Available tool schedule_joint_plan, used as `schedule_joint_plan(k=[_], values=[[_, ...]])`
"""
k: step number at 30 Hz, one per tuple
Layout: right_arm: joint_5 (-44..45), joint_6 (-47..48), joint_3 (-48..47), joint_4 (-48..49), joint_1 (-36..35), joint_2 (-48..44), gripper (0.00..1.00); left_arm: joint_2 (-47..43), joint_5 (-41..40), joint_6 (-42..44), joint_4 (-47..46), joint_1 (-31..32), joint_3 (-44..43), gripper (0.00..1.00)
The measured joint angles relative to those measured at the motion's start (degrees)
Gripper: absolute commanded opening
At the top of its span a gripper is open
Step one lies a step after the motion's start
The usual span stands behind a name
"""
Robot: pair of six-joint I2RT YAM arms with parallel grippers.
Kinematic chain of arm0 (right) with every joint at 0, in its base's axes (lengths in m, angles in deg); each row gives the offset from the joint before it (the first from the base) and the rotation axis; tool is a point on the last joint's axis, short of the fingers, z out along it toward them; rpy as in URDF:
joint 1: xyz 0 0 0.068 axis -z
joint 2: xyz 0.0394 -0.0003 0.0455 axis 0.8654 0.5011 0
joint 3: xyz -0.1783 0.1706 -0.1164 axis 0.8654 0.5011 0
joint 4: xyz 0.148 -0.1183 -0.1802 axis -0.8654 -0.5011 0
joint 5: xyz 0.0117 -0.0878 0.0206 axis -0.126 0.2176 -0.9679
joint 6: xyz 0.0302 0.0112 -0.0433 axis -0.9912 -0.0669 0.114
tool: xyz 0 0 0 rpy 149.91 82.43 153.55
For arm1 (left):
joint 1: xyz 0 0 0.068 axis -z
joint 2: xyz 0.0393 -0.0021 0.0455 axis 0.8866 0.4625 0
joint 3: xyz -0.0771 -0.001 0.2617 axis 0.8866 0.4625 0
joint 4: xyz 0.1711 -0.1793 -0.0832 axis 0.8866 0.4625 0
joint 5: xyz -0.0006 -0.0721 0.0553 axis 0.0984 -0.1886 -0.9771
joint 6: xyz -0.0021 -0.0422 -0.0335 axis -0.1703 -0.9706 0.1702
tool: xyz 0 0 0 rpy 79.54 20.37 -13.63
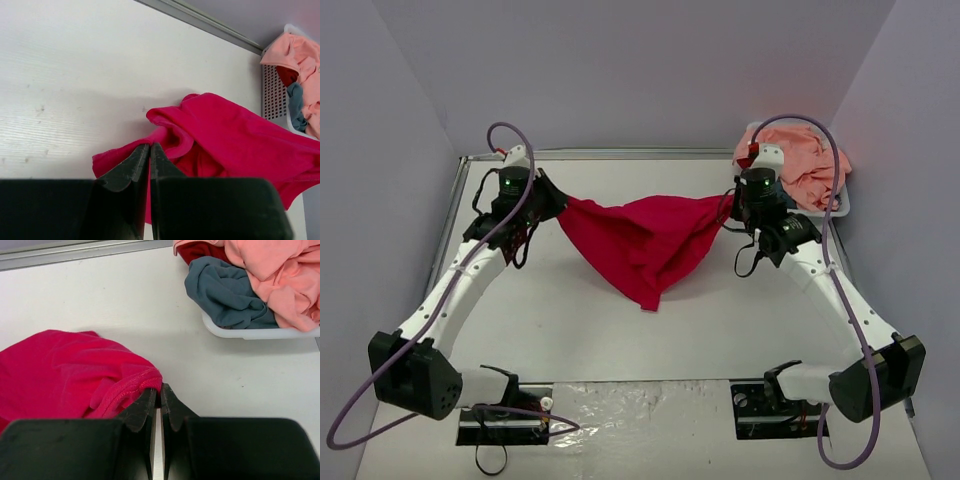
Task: Fold and stack the t-shirts
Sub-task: Flatten out the tshirt
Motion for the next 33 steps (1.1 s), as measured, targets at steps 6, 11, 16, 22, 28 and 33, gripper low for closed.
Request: schedule_joint_plan(k=[6,11,16,22,28,33], values=[[0.0,0.6,-2.0,-0.7,1.6,0.7,0.00,-4.8,-2.2,1.5,4.7,-2.4,-1.0,0.02],[0.0,1.0,-3.5,-1.6,2.7,1.8,0.00,-5.8,-2.8,2.4,6.9,-3.3,-1.7,0.02],[0.0,1.4,-5.6,-3.0,3.4,2.0,0.00,-6.8,-3.5,3.0,9.0,-3.9,-2.3,0.02],[0.0,1.8,-7.8,-4.0,3.8,2.0,0.00,-8.5,-4.5,3.4,10.6,-4.2,-3.7,0.02],[0.0,2.1,-9.5,-5.2,4.2,2.0,0.00,-9.2,-4.7,4.4,12.0,-4.3,-7.6,0.02],[-0.1,2.2,-11.7,-6.4,4.5,2.0,0.00,-9.6,-4.9,4.7,12.9,-4.3,-9.5,0.02]])
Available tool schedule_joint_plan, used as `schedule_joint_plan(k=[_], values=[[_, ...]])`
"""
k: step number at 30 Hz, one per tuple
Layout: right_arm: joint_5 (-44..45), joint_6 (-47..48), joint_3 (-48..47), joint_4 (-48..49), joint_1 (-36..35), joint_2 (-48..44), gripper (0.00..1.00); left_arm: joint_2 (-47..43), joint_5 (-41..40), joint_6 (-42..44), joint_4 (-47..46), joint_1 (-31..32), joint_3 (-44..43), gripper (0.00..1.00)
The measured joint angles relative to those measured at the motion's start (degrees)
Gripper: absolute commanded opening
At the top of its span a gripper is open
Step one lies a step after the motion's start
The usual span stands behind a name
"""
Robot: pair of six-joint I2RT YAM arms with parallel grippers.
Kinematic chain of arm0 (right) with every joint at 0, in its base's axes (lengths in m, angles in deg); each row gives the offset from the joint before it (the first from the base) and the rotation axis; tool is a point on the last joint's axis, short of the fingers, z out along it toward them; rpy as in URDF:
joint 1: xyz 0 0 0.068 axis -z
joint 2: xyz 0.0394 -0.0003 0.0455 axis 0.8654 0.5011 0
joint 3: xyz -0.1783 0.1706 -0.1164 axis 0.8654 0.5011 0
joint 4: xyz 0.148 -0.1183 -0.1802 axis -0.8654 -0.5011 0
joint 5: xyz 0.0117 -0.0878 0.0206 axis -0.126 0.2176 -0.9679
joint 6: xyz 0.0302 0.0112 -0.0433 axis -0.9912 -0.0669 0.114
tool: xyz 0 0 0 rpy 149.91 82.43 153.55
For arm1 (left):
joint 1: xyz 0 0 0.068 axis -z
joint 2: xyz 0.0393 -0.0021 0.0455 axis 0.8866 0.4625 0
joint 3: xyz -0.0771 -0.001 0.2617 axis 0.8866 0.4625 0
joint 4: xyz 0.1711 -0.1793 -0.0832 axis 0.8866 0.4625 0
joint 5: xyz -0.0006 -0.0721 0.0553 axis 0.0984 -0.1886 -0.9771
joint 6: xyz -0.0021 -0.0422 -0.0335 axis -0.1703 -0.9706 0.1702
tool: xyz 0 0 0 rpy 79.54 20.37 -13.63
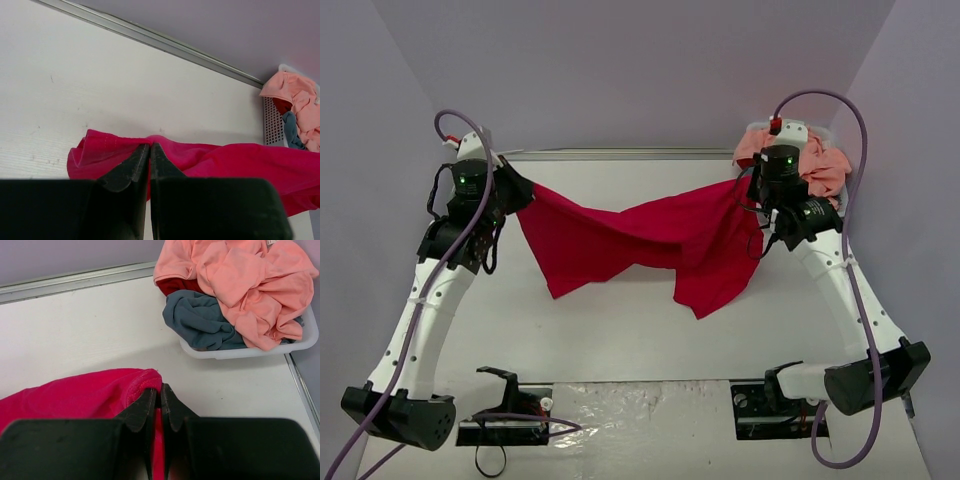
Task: Fold and stack the t-shirts
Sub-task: Flatten out the tshirt
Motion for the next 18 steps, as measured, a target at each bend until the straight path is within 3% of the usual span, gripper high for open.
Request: schedule_joint_plan(k=[9,18], values=[[-1.1,-0.3,-1.8,-1.5,0.0,-1.6,0.00,-1.5,0.0,0.3,2.2,0.0,-1.1,0.02],[-1.0,-1.4,6.6,-2.0,0.0,-4.9,0.00,-6.0,0.0,0.4,1.4,-0.1,3.8,0.02]])
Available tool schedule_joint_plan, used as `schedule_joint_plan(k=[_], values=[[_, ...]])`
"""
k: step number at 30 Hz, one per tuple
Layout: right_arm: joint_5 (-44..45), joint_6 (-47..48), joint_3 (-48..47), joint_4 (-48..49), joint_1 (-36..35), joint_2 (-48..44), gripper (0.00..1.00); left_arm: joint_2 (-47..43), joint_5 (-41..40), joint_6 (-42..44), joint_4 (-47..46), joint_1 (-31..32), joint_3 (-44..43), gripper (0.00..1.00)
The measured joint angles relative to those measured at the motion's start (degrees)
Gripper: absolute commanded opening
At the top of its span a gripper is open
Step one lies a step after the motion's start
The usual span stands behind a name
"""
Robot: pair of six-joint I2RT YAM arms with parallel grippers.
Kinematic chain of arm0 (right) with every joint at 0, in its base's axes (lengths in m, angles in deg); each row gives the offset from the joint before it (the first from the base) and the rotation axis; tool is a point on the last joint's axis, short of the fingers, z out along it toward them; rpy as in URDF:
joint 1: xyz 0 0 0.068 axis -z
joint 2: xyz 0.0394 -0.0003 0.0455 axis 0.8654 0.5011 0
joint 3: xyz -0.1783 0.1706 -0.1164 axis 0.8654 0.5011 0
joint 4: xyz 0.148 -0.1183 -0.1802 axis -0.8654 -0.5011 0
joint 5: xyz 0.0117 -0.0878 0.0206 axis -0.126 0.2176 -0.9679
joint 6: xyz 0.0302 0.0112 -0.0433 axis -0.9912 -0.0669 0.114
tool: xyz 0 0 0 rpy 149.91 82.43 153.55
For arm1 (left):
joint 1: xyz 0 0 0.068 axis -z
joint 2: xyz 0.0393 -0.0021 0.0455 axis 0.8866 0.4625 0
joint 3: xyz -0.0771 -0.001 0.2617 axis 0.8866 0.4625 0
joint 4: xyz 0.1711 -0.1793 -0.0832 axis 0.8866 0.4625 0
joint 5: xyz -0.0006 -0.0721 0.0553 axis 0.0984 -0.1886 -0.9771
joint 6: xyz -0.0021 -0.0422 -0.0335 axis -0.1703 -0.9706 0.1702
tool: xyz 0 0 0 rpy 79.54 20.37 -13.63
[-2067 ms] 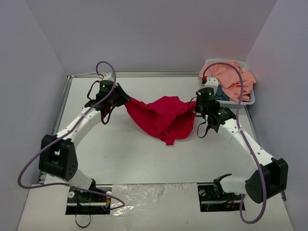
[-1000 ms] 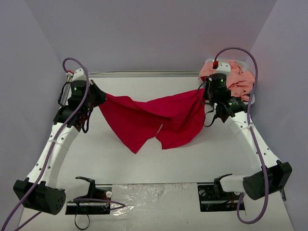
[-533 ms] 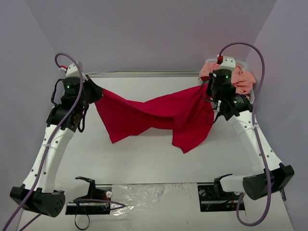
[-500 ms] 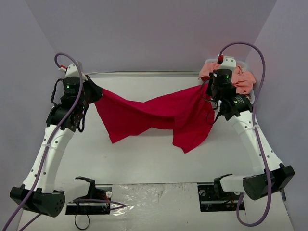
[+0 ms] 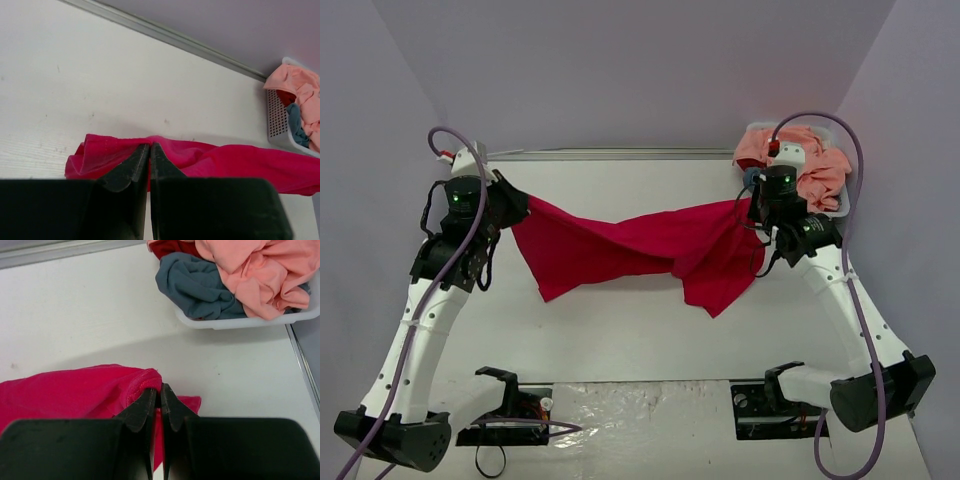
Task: Fold and stack the t-shirts
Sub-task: Flatten out the tshirt
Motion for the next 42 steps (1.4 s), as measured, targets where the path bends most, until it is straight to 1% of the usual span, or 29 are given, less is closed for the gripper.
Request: schedule_joint_plan(k=[9,17,24,28,33,38,39,40,42], values=[[0.0,-0.5,6.7,0.6,0.0,1.2,0.00,-0.3,-0.5,0.0,-1.0,0.0,8.7,0.02],[0.1,-1.3,10.0,2.3,0.0,5.3,0.00,-1.9,-1.7,0.0,-2.0,0.0,12.4,0.02],[1.0,-1.6,10.2,3.7,0.0,10.8,0.00,-2.1,-3.0,0.0,-2.1,0.0,12.7,0.02],[1.5,-1.5,6.4,3.8,0.0,15.0,0.00,-2.1,-3.4,0.0,-2.4,0.0,12.7,0.02],[1.9,-1.4,-3.6,4.9,0.0,21.3,0.00,-1.9,-3.8,0.0,-3.0,0.0,12.7,0.02],[2.3,-1.3,-11.4,6.9,0.1,28.4,0.00,-1.5,-4.2,0.0,-3.4,0.0,12.7,0.02],[2.3,-1.3,-12.7,7.3,0.1,30.2,0.01,-1.4,-4.2,0.0,-3.5,0.0,12.7,0.02],[2.1,-1.2,-13.6,7.5,0.2,31.9,0.09,-1.3,-4.3,0.0,-3.6,0.0,12.7,0.02],[1.8,-1.4,-15.6,7.8,0.3,35.8,0.45,-1.1,-4.5,0.0,-3.8,0.0,12.7,0.02]])
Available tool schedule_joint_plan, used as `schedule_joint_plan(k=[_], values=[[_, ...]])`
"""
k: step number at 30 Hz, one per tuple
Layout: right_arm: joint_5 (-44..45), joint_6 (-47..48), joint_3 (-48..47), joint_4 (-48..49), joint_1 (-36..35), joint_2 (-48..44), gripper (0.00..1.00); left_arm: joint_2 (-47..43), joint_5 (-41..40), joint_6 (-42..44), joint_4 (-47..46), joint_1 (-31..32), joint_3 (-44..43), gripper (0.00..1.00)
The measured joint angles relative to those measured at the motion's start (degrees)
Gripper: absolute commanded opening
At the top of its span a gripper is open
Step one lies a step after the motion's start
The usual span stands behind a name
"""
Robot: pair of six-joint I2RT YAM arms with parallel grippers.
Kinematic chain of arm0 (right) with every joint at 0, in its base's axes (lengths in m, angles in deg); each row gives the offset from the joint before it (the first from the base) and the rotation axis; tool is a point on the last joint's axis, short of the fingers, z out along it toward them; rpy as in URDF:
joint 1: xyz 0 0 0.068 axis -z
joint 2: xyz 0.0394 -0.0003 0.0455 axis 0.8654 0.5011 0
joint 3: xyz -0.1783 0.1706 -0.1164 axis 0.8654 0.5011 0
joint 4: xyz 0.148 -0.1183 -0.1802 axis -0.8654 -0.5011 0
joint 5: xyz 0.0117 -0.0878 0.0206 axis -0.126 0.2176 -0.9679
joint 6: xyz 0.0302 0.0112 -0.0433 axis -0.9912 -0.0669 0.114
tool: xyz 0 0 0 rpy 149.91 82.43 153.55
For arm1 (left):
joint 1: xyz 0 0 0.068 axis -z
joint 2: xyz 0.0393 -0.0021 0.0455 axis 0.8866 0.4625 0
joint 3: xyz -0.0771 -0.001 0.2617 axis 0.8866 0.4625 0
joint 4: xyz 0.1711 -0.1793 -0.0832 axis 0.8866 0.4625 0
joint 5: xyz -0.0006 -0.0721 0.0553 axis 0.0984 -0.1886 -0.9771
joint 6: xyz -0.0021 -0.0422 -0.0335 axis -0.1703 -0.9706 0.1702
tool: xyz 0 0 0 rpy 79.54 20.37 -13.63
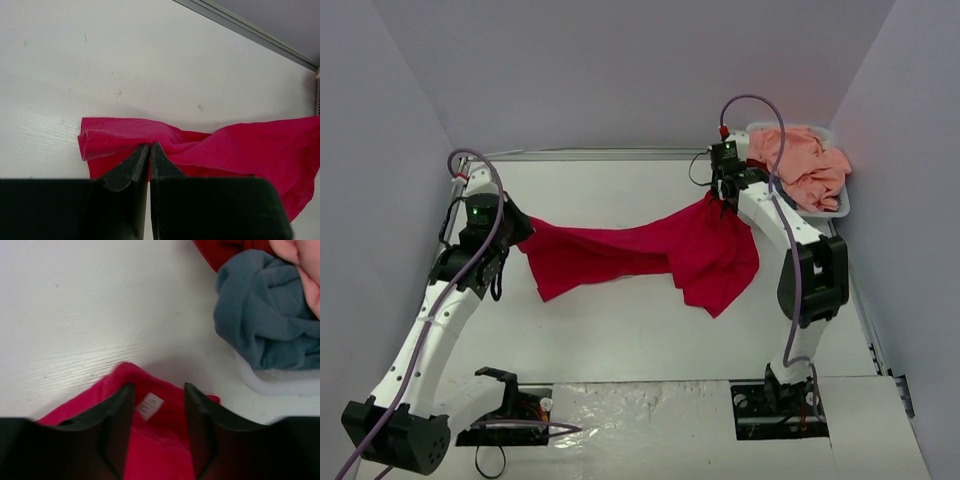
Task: Fold and stack the t-shirts
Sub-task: Flatten out the tshirt
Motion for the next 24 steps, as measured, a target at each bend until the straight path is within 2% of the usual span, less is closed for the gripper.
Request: schedule_joint_plan(k=[1,2,4,7,11,12,17,24], values=[[-0.2,0.0,-1.0,0.0,0.1,2.1,0.59,0.1,-0.1,0.0,0.0,0.0,0.0,0.02],[-0.5,0.5,-1.8,0.1,0.1,4.1,0.62,0.2,-0.1,0.0,-0.2,0.0,0.0,0.02],[-1.0,1.0,-2.6,0.2,0.1,7.2,0.66,0.5,-0.1,0.0,-0.5,0.0,0.1,0.02],[-1.8,1.5,-2.6,0.0,0.1,9.1,0.68,1.0,-0.3,0.0,-1.2,0.0,0.5,0.02],[-2.4,1.7,-2.2,0.4,0.1,7.8,0.62,1.6,-0.5,0.0,-1.4,0.0,1.4,0.02],[-2.7,1.8,-1.5,0.8,0.0,6.9,0.57,1.6,-0.5,0.0,-1.6,0.0,1.6,0.02],[-3.7,1.5,6.4,1.4,0.0,-1.9,0.48,1.6,-0.4,0.0,-2.1,0.0,2.0,0.02],[-3.4,-1.1,19.3,1.7,-0.8,-16.1,0.45,1.4,-0.4,0.0,-2.7,0.0,3.0,0.02]])
